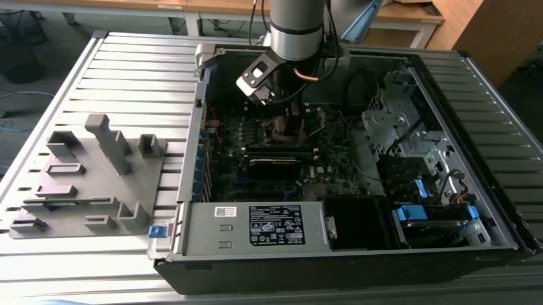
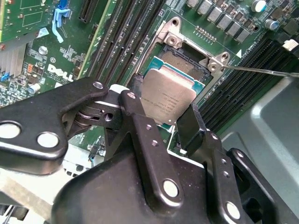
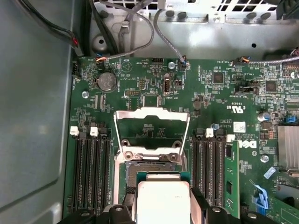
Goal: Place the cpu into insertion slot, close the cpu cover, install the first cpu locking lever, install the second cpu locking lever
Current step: 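Place the cpu into insertion slot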
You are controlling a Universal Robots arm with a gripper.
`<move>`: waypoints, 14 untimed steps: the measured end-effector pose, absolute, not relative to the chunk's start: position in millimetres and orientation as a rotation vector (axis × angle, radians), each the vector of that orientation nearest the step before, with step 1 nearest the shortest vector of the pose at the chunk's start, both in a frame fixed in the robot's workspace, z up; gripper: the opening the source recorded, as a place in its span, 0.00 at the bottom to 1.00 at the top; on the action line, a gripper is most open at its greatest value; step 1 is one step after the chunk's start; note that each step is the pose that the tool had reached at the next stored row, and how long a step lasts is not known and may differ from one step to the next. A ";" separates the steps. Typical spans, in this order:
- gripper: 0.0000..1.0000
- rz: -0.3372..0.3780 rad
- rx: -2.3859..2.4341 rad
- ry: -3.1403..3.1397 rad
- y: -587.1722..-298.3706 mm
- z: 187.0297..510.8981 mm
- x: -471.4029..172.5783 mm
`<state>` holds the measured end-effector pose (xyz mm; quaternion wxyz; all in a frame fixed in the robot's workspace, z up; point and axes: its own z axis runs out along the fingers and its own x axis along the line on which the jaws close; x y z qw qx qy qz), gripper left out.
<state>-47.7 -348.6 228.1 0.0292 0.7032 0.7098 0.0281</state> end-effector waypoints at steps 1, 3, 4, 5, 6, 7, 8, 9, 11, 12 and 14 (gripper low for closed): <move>0.54 0.086 2.169 2.190 -348.7 228.0 -47.7; 0.54 0.086 2.169 2.190 -348.7 228.0 -47.7; 0.54 0.087 2.169 2.190 -348.6 227.9 -47.7; 0.54 0.087 2.169 2.189 -348.6 227.9 -47.7; 0.54 0.088 2.170 2.190 -348.6 227.7 -47.8; 0.54 0.091 2.171 2.191 -348.6 227.3 -47.8; 0.54 0.096 2.173 2.193 -348.6 226.6 -47.9; 0.54 0.099 2.174 2.194 -348.6 226.0 -47.9; 0.54 0.100 2.175 2.195 -348.6 224.9 -48.0; 0.54 0.100 2.175 2.195 -348.7 224.5 -48.0; 0.54 0.100 2.175 2.195 -348.6 223.8 -48.0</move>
